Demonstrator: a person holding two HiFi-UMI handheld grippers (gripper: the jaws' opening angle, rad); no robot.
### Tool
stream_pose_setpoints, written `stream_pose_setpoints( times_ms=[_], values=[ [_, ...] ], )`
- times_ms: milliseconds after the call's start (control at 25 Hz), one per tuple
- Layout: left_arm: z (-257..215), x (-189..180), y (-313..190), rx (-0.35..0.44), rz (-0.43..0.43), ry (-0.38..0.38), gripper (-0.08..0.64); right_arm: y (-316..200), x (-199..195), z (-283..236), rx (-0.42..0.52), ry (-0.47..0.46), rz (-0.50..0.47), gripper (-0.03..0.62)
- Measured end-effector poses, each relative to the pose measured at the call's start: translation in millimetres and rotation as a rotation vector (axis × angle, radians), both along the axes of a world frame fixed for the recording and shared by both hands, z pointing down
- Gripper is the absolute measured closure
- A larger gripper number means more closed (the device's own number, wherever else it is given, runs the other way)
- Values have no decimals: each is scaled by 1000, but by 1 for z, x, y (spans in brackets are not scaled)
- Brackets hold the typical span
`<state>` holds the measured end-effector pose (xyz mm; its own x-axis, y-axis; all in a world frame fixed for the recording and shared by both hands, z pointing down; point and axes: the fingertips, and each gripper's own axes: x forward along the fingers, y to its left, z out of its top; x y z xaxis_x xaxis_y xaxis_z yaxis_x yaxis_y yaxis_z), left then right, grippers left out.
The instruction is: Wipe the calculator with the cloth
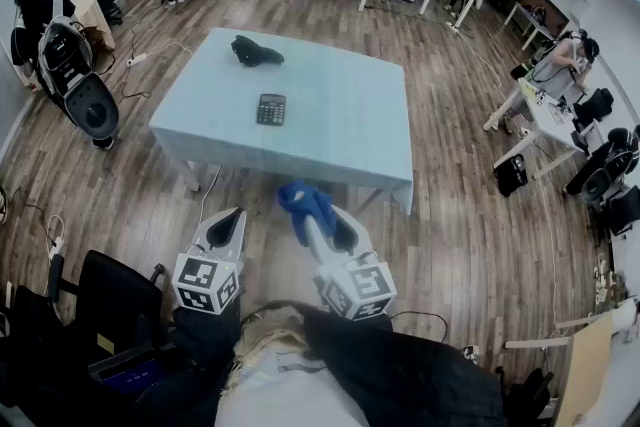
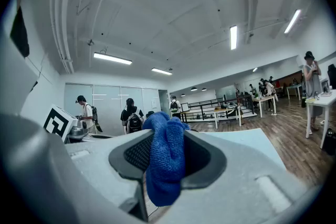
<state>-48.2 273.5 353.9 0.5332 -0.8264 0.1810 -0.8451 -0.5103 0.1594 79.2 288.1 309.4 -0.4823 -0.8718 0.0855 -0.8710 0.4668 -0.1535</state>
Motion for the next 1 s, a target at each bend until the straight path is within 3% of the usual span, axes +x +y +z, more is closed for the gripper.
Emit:
stream_pose_setpoints(
  times_ms=[800, 1000],
  values=[
    [17, -17, 39, -47, 17, 8, 565, 33, -10, 20, -33, 4, 41, 449],
    [30, -40, 48, -78, 25, 13, 565, 39, -35, 26, -54, 1, 47, 449]
  ],
)
